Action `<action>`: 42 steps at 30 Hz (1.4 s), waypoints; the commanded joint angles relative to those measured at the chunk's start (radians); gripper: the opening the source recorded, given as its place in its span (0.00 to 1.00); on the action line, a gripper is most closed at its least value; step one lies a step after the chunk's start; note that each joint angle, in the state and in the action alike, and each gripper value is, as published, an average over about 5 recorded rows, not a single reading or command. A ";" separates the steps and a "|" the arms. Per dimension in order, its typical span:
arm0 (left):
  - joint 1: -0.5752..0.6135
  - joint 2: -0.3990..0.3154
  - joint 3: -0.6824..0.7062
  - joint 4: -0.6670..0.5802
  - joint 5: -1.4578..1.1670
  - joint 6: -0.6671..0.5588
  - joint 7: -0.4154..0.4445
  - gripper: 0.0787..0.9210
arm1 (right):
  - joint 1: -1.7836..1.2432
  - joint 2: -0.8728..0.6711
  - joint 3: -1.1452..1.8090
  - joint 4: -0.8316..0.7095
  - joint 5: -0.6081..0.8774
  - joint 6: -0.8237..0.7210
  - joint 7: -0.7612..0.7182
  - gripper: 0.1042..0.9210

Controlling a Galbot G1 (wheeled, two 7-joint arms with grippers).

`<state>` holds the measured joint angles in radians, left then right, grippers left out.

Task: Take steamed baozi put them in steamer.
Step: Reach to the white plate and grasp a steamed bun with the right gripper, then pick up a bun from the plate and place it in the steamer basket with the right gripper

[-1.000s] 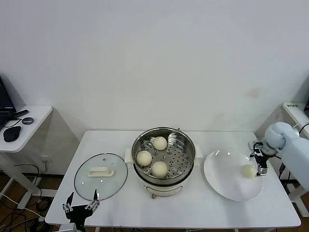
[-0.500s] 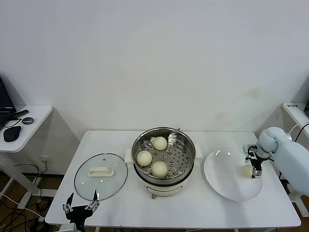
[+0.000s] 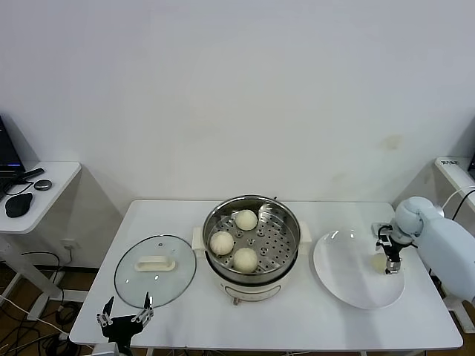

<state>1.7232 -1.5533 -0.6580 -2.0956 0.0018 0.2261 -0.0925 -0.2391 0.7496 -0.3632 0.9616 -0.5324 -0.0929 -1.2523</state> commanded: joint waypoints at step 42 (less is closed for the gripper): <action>-0.007 0.023 0.019 -0.023 0.113 -0.031 -0.014 0.88 | 0.817 -0.026 -0.647 0.486 0.806 -0.496 -0.068 0.48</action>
<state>1.7121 -1.5326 -0.6387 -2.0970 0.0837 0.2036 -0.1045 0.2340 0.6685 -0.7598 1.2322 -0.0299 -0.3763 -1.3092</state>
